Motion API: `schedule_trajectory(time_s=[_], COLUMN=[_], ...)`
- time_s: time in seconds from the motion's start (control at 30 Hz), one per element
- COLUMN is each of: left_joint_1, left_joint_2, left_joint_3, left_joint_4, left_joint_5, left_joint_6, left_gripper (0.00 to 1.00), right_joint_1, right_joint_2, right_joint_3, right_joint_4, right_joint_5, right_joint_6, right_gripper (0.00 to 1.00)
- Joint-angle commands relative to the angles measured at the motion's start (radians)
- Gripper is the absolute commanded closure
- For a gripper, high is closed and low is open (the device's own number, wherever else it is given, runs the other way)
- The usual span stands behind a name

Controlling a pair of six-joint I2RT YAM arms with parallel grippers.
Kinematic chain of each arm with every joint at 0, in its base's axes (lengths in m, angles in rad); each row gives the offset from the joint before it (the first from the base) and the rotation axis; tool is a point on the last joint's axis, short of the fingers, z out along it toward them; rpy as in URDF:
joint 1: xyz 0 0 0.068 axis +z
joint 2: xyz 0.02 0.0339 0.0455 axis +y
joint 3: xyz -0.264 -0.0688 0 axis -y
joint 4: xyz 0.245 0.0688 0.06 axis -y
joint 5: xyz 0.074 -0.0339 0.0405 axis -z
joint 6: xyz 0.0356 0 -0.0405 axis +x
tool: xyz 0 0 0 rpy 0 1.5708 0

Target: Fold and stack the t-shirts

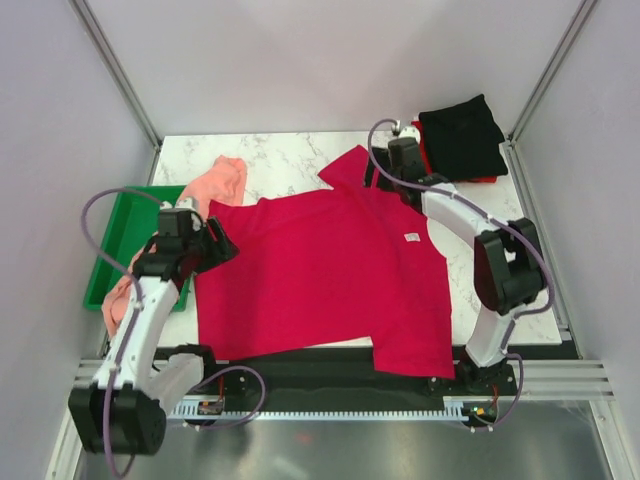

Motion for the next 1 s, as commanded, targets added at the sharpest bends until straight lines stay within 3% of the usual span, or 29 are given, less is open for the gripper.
schedule_trajectory(time_s=[0.0, 0.13, 0.33, 0.6, 0.8, 0.9, 0.97], left_joint_1=[-0.1, -0.214, -0.218, -0.218, -0.212, -0.195, -0.189], left_joint_2=[0.192, 0.423, 0.763, 1.117, 1.428, 1.499, 1.492], left_joint_3=[0.012, 0.077, 0.259, 0.531, 1.045, 1.245, 1.29], left_joint_4=[0.062, 0.163, 0.212, 0.175, -0.01, -0.099, -0.121], left_joint_5=[-0.069, -0.12, -0.134, -0.164, -0.17, -0.146, -0.111], left_joint_6=[-0.126, -0.196, -0.227, -0.215, -0.166, -0.169, -0.178], left_gripper=[0.33, 0.32, 0.33, 0.35, 0.35, 0.34, 0.34], right_joint_1=[0.015, -0.005, -0.074, -0.173, -0.198, -0.201, -0.203], right_joint_2=[-0.068, -0.039, 0.132, 0.379, 0.56, 0.64, 0.677], right_joint_3=[-0.157, -0.186, -0.093, 0.146, 0.479, 0.671, 0.759], right_joint_4=[-0.098, -0.141, -0.158, -0.23, -0.315, -0.334, -0.336], right_joint_5=[-0.055, -0.155, -0.273, -0.249, -0.222, -0.239, -0.279], right_joint_6=[0.027, 0.042, 0.055, 0.123, 0.139, 0.116, 0.091], right_gripper=[0.1, 0.1, 0.11, 0.12, 0.12, 0.12, 0.12])
